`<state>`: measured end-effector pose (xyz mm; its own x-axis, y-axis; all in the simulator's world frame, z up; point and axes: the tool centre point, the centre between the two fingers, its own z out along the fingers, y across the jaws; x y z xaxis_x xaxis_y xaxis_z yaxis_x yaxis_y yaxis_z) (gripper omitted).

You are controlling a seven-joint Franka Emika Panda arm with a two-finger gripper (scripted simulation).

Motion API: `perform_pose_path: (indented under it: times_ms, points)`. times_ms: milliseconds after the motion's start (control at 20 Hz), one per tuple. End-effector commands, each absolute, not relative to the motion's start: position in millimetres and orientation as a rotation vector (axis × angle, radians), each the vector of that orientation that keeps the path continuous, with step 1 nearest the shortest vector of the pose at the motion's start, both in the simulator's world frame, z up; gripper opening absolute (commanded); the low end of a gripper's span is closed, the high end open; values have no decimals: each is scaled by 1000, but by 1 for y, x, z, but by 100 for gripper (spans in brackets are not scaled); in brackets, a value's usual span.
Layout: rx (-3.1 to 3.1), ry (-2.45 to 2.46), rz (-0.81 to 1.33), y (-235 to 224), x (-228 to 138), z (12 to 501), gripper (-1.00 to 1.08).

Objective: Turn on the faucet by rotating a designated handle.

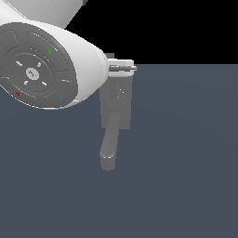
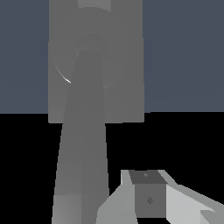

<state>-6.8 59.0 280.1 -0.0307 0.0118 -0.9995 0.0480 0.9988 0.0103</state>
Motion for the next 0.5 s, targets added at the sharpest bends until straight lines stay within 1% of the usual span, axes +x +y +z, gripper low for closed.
perform_pose_path:
  times_ms: [0, 400, 450]
  points:
    - [61, 1582, -39, 40, -4, 292, -100]
    - [61, 1571, -38, 13, -4, 303, -100]
    - [124, 1564, -10, 21, -12, 285, -100]
